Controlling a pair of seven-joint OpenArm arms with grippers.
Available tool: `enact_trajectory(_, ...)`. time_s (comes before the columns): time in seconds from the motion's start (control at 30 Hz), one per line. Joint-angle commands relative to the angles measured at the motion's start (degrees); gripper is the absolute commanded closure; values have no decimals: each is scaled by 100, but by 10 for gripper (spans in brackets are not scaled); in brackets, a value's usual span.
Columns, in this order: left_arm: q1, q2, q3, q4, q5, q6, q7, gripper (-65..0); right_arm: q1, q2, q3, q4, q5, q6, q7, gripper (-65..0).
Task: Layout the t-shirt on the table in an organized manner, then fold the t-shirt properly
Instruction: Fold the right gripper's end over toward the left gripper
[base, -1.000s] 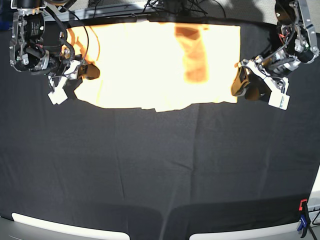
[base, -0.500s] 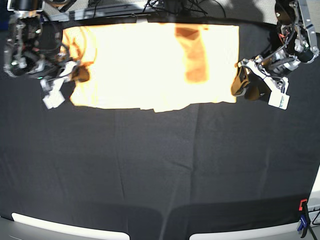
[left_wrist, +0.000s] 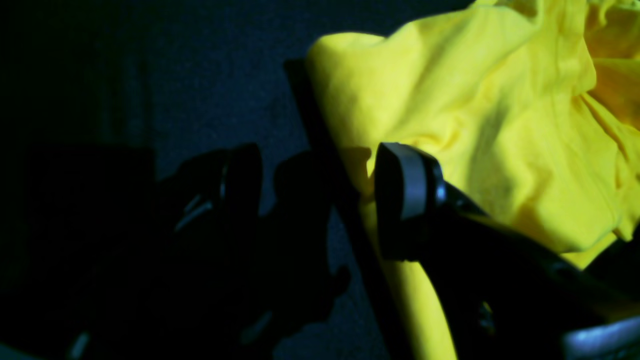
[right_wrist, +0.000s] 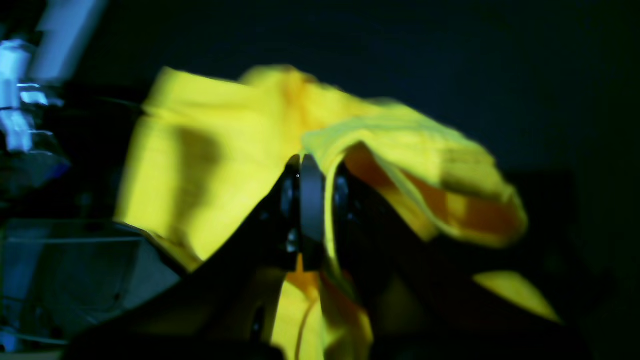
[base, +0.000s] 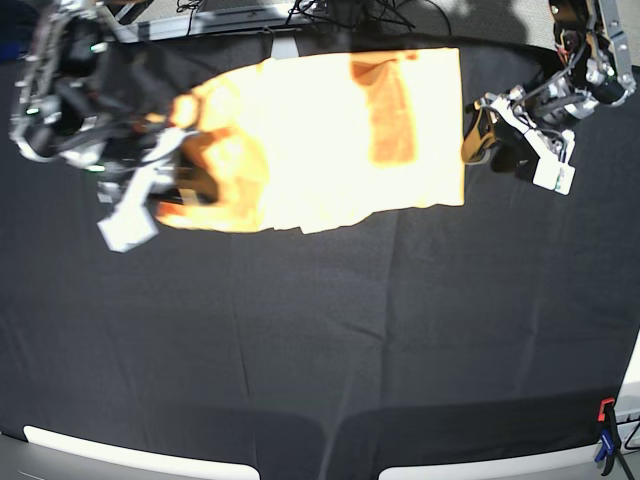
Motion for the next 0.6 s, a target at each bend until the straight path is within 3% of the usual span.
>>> enact_trajectory(0.0, 7, -50, -28, 90, -120, -52, -118, -335, 50, -70, -153, 223, 149, -52, 133, 0)
enact_trajectory(0.17, 146, -50, -28, 90, -120, -52, -116, -335, 94, -686, -1213, 431, -363, -334, 232, 0)
enact_trajectory(0.37, 328, -50, -28, 90, -118, -52, -118, -335, 96, -1508, -2267, 428, -1543, -658, 1014, 0)
enact_trajectory(0.57, 522, -48, -28, 90, -116, -52, -118, -335, 96, -2232, -3106, 426, -2603, -682, 1141, 0)
